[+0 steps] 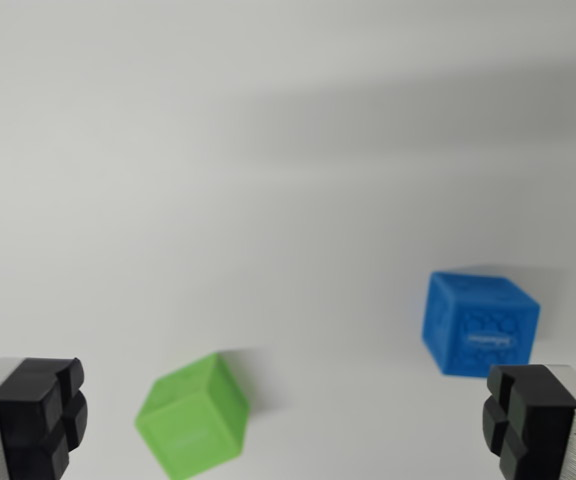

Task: Stack cube

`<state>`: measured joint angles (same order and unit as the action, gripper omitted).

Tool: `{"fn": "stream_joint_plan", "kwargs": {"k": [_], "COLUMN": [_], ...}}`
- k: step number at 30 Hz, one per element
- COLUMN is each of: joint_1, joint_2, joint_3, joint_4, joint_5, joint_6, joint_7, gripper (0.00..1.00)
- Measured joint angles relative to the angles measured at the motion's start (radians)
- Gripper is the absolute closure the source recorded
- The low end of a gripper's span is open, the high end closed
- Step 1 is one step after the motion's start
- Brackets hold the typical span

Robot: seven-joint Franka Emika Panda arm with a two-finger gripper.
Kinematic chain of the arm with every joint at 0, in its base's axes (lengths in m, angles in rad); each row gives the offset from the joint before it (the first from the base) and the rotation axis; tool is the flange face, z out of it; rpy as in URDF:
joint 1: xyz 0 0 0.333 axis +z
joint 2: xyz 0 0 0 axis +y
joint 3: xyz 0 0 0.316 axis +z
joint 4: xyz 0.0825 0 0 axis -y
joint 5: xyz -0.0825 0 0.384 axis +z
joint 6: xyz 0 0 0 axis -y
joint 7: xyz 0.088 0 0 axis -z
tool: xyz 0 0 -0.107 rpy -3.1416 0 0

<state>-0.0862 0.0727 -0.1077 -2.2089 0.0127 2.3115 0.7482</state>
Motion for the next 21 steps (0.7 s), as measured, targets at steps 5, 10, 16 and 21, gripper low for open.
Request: {"fn": "stream_joint_plan", "kwargs": {"k": [5,10,16,21], "joint_1": [-0.012,-0.026,-0.043,-0.057], "joint_2": [0.000,0.001,0.009,0.018], "joint_3": [-0.009,-0.018,-0.030,-0.039], "joint_4": [-0.033,-0.067,-0.103,-0.129], "joint_5": [0.001,0.003,0.007,0.011], "joint_6": [0.030,0.063,0.102,0.134], "joint_7": [-0.015,-0.034,-0.057,-0.077], "gripper": [0.00,0.00,0.00,0.00]}}
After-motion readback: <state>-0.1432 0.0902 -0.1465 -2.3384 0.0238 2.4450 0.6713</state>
